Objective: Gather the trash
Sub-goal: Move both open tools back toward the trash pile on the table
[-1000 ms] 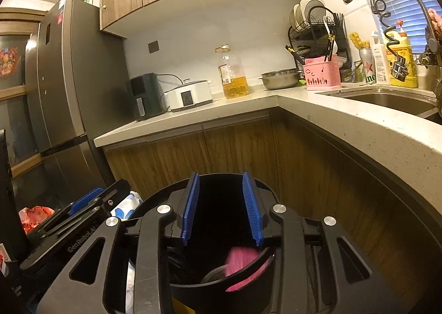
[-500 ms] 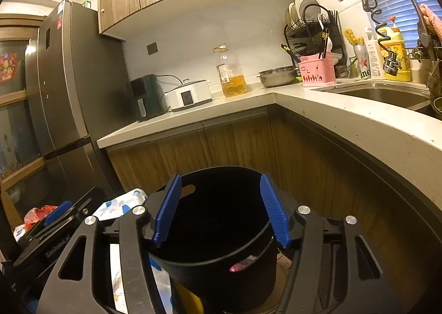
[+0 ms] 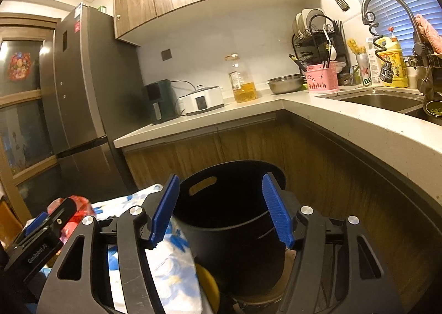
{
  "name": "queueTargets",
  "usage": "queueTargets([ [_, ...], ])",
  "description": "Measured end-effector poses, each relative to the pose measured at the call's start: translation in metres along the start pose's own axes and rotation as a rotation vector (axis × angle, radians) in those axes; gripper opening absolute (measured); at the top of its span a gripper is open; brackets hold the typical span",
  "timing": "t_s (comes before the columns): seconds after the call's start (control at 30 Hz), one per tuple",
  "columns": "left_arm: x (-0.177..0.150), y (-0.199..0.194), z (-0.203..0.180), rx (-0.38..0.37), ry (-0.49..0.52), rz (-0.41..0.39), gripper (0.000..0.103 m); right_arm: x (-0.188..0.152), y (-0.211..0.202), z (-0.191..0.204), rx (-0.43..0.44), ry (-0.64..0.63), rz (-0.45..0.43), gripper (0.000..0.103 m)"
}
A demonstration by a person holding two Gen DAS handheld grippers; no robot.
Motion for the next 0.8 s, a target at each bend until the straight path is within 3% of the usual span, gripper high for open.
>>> queueTargets([
  [0.37,-0.011,-0.068,0.076,0.176,-0.024,-0.041,0.095,-0.021,-0.026,0.048,0.111,-0.036,0.023,0.062],
  [0.8,-0.017,-0.115,0.174,0.381,-0.070,-0.064,0.095,-0.086,-0.023,0.160,0.360,-0.116,0.159,0.062],
])
Point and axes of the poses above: each gripper's, at about its wrist camera, not at the fingertips, and y roughly the way its jaws point, z to its left, x to its top, the point moved 5 cm from there along y, roughly the way its jaws point, and after that the axes turned 3 degrees about -y, right-handed, at the moved point
